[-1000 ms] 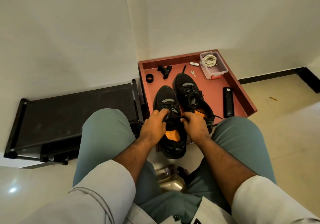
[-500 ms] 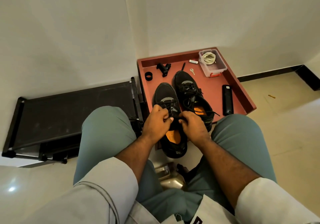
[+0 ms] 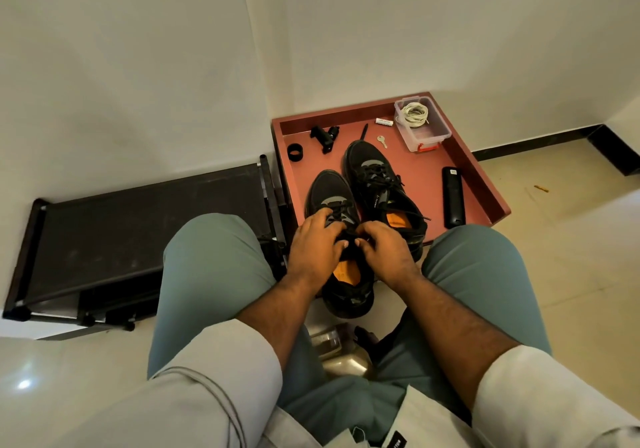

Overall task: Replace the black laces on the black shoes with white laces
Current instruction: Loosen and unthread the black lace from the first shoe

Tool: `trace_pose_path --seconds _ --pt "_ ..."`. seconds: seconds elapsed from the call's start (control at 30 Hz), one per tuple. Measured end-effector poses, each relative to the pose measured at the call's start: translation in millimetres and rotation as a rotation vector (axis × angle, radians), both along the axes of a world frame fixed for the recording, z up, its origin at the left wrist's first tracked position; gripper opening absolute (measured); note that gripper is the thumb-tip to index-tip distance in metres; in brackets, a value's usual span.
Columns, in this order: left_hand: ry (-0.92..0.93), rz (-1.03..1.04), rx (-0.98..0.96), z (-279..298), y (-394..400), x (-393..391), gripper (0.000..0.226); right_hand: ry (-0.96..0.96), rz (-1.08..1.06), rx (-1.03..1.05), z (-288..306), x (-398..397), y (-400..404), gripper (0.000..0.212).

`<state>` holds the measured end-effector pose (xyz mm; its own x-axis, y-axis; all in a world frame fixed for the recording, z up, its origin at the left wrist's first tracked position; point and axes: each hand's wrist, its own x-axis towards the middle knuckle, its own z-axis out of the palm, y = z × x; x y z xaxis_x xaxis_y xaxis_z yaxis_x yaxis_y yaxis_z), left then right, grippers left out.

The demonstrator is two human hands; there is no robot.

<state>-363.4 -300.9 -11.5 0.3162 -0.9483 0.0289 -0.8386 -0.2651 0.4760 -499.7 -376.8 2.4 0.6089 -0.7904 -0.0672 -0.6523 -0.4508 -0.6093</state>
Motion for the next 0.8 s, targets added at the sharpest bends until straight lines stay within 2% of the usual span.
trace_pose_path --seconds 0.07,0.13,0.17,0.2,0.27,0.3,0.33,0.37,0.4,0.47,0.53,0.57,0.63,0.8 --pt "-0.102 -0.065 -0.076 -0.2 -3.3 2.0 0.024 -0.004 0.007 0.011 0.0 -0.2 -0.1 0.017" --pt "-0.052 -0.097 -0.198 5.7 -4.0 2.1 0.015 -0.003 0.007 0.034 -0.4 -2.1 -2.7 0.014" --pt "0.074 -0.005 -0.287 10.9 -3.1 1.6 0.01 -0.007 -0.006 0.048 -0.6 -2.7 -4.9 0.012" --pt "0.227 0.174 -0.398 15.4 -2.4 2.8 0.005 -0.015 -0.027 0.063 -0.9 -3.3 -7.2 0.01" --pt "0.459 0.672 -0.598 18.6 -2.7 14.9 0.004 -0.024 -0.059 0.088 -1.9 -3.6 -10.6 0.009" --pt "0.537 0.871 -0.612 19.3 -2.1 24.4 0.006 -0.021 -0.061 0.09 -2.5 -3.4 -11.0 0.009" --pt "0.603 0.975 -0.594 18.2 -2.2 33.1 0.011 -0.018 -0.061 0.088 -3.0 -3.3 -10.8 0.008" --pt "0.642 0.976 -0.565 18.1 -2.1 39.5 0.02 -0.018 -0.058 0.084 -3.4 -3.3 -10.3 0.007" --pt "0.629 0.883 -0.525 18.3 -1.8 42.0 0.032 -0.021 -0.059 0.08 -3.8 -3.2 -10.0 0.007" --pt "0.473 0.524 -0.377 20.0 0.7 31.8 0.053 -0.024 -0.061 0.073 -3.5 -2.9 -9.0 0.009" --pt "0.232 0.19 -0.177 17.8 3.1 15.6 0.051 -0.029 -0.044 0.053 -3.7 -2.2 -7.9 0.01" --pt "0.142 0.096 -0.087 16.3 4.4 8.4 0.046 -0.031 -0.031 0.041 -4.1 -2.3 -7.1 0.011" --pt "0.041 0.039 0.027 13.6 6.4 0.4 0.039 -0.034 -0.018 0.026 -4.0 -2.6 -5.1 0.012" --pt "-0.264 -0.121 0.034 18.0 0.7 -3.7 0.025 -0.041 0.009 0.024 -2.6 -4.8 -2.6 0.018"
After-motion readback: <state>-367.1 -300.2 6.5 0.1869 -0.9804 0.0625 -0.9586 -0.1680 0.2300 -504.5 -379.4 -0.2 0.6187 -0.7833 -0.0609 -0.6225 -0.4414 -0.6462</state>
